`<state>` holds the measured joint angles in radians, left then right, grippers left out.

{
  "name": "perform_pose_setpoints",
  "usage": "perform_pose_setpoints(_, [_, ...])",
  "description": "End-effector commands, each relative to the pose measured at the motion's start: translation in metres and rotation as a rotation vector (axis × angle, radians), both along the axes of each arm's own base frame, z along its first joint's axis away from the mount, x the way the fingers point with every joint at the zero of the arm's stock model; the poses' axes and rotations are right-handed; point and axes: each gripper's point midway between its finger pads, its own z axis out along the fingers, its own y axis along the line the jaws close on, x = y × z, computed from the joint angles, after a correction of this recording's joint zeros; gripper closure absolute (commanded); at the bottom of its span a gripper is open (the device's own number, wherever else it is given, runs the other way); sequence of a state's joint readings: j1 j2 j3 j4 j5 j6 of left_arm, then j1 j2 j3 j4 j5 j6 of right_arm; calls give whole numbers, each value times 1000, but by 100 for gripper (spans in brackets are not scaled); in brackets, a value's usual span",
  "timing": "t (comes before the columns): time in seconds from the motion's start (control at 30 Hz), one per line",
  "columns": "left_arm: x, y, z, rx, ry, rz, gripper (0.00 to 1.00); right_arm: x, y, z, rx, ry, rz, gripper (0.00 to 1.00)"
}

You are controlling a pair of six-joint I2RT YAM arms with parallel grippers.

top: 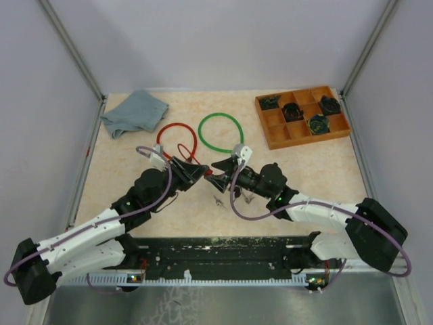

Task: Unlock with the key
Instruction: Unlock the lock.

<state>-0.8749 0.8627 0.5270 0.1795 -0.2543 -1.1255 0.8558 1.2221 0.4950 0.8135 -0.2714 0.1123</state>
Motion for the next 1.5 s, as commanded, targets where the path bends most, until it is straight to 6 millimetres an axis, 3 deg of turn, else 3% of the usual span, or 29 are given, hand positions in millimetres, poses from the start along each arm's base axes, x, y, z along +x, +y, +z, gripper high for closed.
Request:
perform_pose_setpoints(0.0, [-1, -7, 33, -76, -51, -22, 100, 4, 9, 45, 101, -89, 1, 50])
perform_pose_setpoints(0.17, [-2, -8, 34, -81, -54, -36, 100, 9, 10, 36, 87, -75, -13, 65])
perform_pose_setpoints(0.33, [-2, -4, 34, -70, -49, -18, 97, 10, 8, 30, 78, -65, -29, 95])
perform_pose_setpoints(0.4, [-2, 0, 32, -54, -41, -3, 84, 9, 4, 32, 91, -73, -41, 100])
perform_pose_setpoints(0.53, [-2, 14, 25, -22, -21, 45, 34, 10, -5, 32, 96, -86, -76, 100])
perform_pose_setpoints(0.6, [-3, 22, 25, -15, -18, 65, 26, 10, -7, 30, 87, -90, -83, 100])
perform_pose_setpoints(0.73, [-6, 33, 23, 10, 7, 93, 23, 9, -8, 29, 94, -94, -84, 100])
perform_pose_setpoints(0.83, [-6, 35, 20, 36, 51, 111, 33, 8, -9, 31, 112, -98, -82, 100])
perform_pose_setpoints(1.07, [-1, 13, 19, 82, 78, 47, 41, 6, -7, 28, 114, -95, -66, 100])
perform_pose_setpoints(1.17, [2, 12, 13, 86, 94, 52, 47, 4, -9, 29, 129, -96, -67, 100])
perform_pose_setpoints(1.47, [10, 30, -5, 87, 158, 84, 54, -1, -11, 33, 173, -76, -54, 100])
